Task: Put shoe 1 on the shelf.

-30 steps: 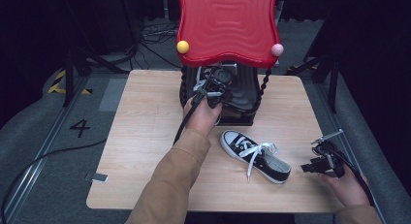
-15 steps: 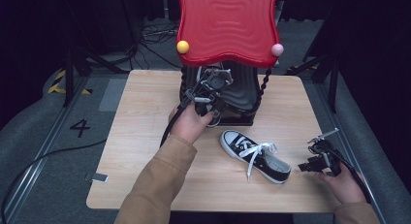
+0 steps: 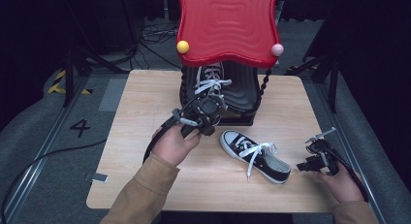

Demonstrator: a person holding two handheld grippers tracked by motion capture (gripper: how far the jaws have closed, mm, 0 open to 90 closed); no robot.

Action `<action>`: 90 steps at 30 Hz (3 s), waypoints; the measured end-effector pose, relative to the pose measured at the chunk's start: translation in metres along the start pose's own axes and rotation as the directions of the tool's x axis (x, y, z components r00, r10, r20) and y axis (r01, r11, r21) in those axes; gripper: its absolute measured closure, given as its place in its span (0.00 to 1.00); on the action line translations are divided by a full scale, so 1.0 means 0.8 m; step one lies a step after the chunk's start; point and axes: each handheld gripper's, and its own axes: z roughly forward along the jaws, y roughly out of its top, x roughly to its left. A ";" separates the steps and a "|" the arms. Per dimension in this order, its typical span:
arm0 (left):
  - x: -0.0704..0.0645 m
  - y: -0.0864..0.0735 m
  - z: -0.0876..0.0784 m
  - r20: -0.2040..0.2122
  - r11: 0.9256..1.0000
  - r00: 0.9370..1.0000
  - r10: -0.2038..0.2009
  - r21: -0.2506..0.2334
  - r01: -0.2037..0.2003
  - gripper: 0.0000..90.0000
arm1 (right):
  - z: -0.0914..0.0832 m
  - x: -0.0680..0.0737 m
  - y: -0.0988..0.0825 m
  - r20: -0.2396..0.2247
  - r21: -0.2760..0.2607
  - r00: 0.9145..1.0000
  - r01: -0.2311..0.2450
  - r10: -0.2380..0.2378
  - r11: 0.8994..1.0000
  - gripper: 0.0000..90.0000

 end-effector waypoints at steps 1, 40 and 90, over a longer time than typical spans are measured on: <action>0.000 -0.004 0.008 0.014 1.000 1.000 -0.003 0.001 0.003 0.98 | 0.000 0.000 0.000 0.001 0.001 1.000 -0.001 0.001 1.000 0.51; 0.046 0.023 0.082 -0.047 0.989 0.990 -0.135 -0.060 0.133 1.00 | 0.006 0.002 0.001 0.010 0.010 0.998 0.057 -0.058 0.998 0.53; 0.075 0.067 0.071 -0.073 0.979 0.977 -0.200 -0.060 0.196 0.81 | -0.002 0.007 0.002 0.017 -0.009 0.998 0.068 -0.068 0.998 0.53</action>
